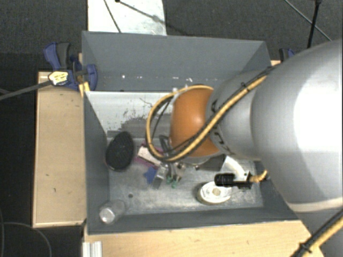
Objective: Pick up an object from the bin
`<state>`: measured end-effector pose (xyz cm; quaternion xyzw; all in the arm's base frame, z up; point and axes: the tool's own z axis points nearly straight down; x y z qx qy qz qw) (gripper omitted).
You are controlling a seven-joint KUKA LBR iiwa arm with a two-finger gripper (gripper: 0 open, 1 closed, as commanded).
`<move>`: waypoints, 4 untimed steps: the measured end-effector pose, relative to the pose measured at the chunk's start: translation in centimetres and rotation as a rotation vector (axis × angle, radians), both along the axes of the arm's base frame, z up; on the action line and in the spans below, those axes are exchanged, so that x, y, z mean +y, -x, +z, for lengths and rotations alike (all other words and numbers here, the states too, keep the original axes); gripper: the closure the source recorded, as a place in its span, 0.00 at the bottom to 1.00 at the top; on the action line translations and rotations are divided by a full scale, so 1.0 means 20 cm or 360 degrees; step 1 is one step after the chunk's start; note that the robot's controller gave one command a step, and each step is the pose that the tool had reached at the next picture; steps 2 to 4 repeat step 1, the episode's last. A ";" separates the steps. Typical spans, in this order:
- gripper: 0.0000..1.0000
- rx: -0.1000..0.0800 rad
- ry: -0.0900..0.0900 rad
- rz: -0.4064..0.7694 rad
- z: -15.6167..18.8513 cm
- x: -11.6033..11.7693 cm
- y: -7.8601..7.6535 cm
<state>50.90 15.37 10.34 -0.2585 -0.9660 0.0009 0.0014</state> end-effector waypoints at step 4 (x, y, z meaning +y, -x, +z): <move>1.00 -0.0020 -0.0006 0.0006 0.48 0.04 -0.04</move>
Offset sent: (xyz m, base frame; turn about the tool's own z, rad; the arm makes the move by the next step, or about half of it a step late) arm 0.0048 0.0078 0.0916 -0.0012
